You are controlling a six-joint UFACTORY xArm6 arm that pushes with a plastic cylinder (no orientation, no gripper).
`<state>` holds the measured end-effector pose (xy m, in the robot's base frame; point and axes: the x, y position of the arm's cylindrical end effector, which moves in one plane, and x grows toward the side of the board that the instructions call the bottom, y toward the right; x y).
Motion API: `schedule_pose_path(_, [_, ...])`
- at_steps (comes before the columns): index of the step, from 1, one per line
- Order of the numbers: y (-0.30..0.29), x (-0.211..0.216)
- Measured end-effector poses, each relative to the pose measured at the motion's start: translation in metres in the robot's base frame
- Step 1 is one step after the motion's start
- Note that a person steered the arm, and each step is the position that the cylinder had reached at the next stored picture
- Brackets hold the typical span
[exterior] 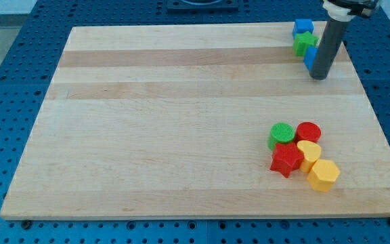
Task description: Move your arm to the center
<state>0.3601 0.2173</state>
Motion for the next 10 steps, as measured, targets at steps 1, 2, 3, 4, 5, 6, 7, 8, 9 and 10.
schedule_pose_path(1, [-0.012, 0.012])
schedule_pose_path(2, [-0.052, 0.023])
schedule_pose_path(3, [-0.087, 0.038])
schedule_pose_path(4, [-0.126, 0.056])
schedule_pose_path(5, [-0.153, 0.071])
schedule_pose_path(6, [-0.162, 0.071])
schedule_pose_path(7, [-0.17, 0.071])
schedule_pose_path(8, [-0.178, 0.071])
schedule_pose_path(9, [-0.189, 0.071])
schedule_pose_path(10, [-0.196, 0.071])
